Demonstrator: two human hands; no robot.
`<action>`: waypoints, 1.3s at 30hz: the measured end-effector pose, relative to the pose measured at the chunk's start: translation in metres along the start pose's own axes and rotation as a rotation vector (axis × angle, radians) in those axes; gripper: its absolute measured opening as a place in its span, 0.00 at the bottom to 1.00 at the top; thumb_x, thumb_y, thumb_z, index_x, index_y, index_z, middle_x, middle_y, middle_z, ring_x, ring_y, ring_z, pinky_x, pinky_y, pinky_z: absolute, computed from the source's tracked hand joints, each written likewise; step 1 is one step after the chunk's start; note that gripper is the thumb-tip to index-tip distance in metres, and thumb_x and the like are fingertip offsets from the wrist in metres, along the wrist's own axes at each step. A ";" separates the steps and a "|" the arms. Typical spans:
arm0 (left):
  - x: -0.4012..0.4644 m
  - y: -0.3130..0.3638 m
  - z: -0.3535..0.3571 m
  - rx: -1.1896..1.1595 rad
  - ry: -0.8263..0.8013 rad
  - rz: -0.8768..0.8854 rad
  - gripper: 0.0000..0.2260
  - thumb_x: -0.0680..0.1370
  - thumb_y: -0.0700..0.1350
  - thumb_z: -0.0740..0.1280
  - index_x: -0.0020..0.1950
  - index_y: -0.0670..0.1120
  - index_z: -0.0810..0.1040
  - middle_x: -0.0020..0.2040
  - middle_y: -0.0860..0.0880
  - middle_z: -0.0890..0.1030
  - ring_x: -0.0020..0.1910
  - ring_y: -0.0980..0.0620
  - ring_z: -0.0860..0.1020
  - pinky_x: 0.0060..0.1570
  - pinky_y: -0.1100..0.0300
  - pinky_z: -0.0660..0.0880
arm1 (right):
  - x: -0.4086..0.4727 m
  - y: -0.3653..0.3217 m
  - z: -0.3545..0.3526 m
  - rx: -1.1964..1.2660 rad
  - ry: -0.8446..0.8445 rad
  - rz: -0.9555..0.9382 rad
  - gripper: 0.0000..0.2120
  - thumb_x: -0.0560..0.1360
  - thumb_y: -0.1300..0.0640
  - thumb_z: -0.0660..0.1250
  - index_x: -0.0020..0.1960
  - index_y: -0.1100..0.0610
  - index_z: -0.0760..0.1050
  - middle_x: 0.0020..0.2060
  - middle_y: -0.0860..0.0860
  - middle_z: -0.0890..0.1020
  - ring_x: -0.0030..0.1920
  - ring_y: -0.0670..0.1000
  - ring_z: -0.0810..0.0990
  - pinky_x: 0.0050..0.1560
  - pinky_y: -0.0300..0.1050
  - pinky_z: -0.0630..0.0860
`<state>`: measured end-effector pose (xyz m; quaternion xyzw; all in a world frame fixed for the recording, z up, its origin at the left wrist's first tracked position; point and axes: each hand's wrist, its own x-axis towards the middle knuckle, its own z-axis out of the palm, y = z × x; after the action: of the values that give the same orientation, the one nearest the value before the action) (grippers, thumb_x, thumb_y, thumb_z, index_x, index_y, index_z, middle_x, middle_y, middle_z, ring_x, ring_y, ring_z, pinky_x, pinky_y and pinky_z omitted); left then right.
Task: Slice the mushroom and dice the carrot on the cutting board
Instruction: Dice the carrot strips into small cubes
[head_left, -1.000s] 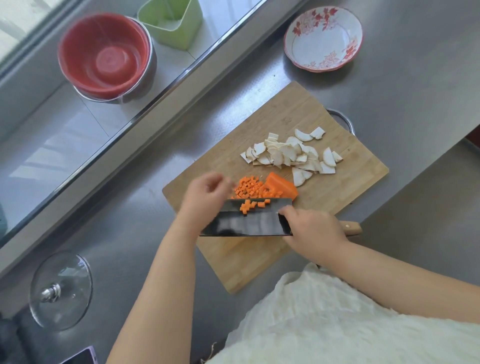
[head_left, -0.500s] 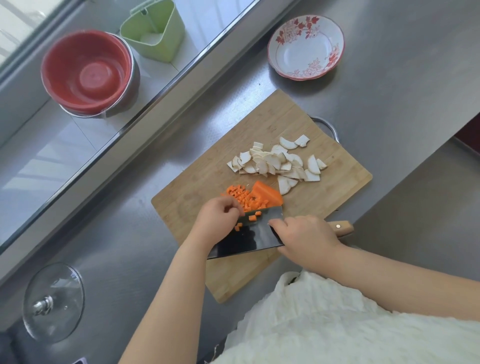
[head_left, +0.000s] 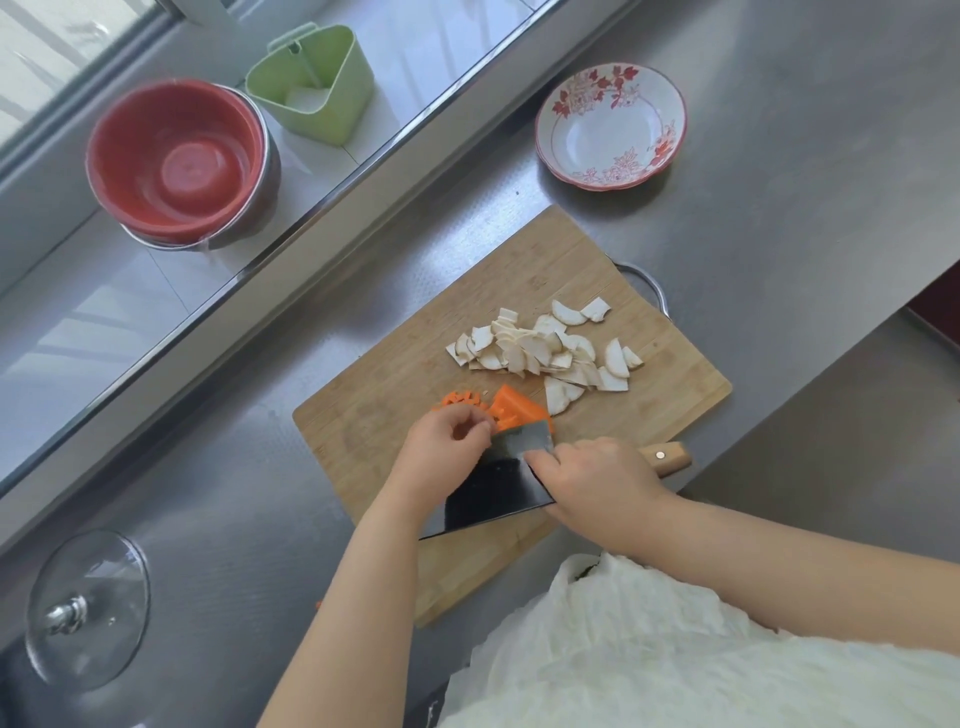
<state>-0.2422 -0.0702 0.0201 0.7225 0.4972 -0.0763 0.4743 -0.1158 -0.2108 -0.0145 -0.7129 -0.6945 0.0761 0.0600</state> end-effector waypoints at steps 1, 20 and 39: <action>-0.002 0.001 -0.001 0.007 -0.088 -0.020 0.08 0.79 0.48 0.63 0.43 0.54 0.80 0.42 0.52 0.82 0.43 0.51 0.78 0.45 0.58 0.75 | 0.001 0.000 0.000 0.001 0.000 -0.001 0.16 0.53 0.49 0.79 0.36 0.54 0.78 0.23 0.48 0.72 0.21 0.51 0.72 0.23 0.39 0.60; 0.003 0.003 -0.001 0.129 0.354 0.199 0.15 0.78 0.35 0.58 0.48 0.54 0.78 0.50 0.58 0.71 0.45 0.53 0.74 0.42 0.56 0.75 | -0.006 -0.006 -0.013 -0.001 -0.089 0.041 0.14 0.52 0.52 0.78 0.34 0.53 0.77 0.21 0.48 0.72 0.19 0.51 0.71 0.26 0.37 0.55; 0.002 -0.035 0.034 -0.260 0.792 -0.059 0.06 0.79 0.36 0.60 0.52 0.45 0.72 0.55 0.50 0.67 0.49 0.53 0.71 0.46 0.69 0.69 | -0.022 0.016 -0.030 0.240 -0.075 0.511 0.21 0.77 0.45 0.58 0.68 0.48 0.65 0.52 0.46 0.80 0.51 0.52 0.79 0.44 0.45 0.73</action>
<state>-0.2563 -0.0930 -0.0203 0.6155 0.6672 0.2572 0.3314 -0.0948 -0.2323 0.0126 -0.8494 -0.4800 0.1969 0.0970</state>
